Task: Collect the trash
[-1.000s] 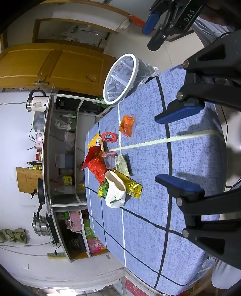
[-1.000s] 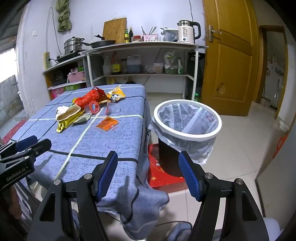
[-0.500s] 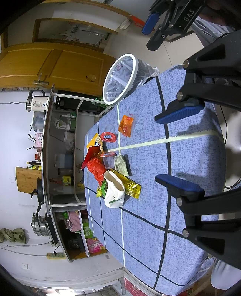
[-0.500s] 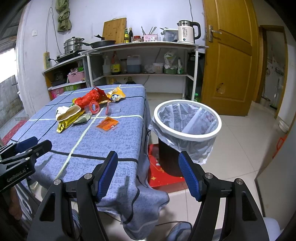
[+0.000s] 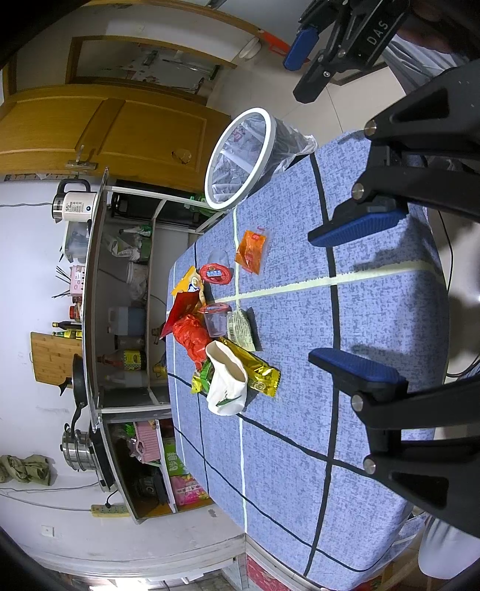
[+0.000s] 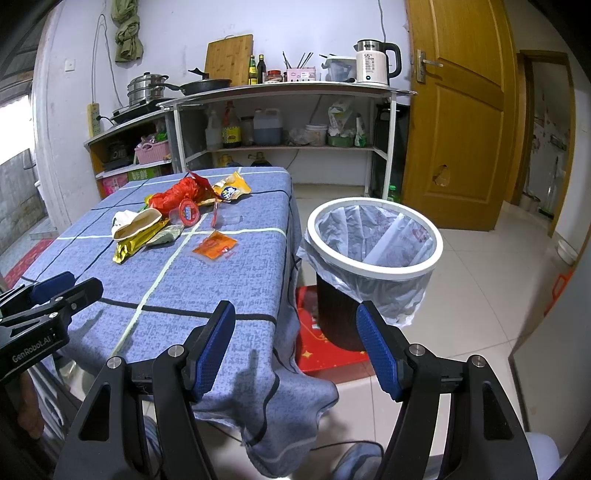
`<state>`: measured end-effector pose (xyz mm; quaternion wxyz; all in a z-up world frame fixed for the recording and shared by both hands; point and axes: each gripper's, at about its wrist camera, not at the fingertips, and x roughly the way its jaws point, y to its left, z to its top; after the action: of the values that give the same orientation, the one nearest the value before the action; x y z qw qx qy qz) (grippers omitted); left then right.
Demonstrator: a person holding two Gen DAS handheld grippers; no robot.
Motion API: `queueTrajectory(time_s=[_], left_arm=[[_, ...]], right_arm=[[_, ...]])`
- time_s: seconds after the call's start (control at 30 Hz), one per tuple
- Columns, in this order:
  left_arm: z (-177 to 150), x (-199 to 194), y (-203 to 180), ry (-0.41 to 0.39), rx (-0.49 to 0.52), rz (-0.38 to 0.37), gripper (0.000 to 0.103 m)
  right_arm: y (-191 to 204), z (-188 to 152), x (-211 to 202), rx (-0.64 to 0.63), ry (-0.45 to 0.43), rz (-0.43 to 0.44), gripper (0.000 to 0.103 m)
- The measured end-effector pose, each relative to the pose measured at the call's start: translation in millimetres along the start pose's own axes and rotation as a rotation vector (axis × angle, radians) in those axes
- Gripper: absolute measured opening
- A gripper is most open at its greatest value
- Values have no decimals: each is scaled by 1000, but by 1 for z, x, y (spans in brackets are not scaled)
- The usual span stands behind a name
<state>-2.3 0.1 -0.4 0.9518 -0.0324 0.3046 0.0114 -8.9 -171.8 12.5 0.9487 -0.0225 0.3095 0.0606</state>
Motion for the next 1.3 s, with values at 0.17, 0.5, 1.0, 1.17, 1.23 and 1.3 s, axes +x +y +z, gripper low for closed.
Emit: queueTrajectory(time_s=[0.17,0.5,1.0,1.17,1.23,1.3], left_arm=[[0,0,0,0,-1,-2,59],[0,0,1,0,-2,-1,59],[-2,0,0,2,-5,-2,59],[-2,0,0,4,-6,-3,59],[-1,0,1,4,-6,-2,59],[-2,0,0,4,-6,-3,59]], right_arm=[[0,0,0,-1,1,0,69],[0,0,1,0,1,-1,69],[3,-1,0,-4,4,0,69],[2,-1,1,-4,5,0,69],[3,-1,0,-4,5,1,69],[3,-1,1,-4,5,1,69]])
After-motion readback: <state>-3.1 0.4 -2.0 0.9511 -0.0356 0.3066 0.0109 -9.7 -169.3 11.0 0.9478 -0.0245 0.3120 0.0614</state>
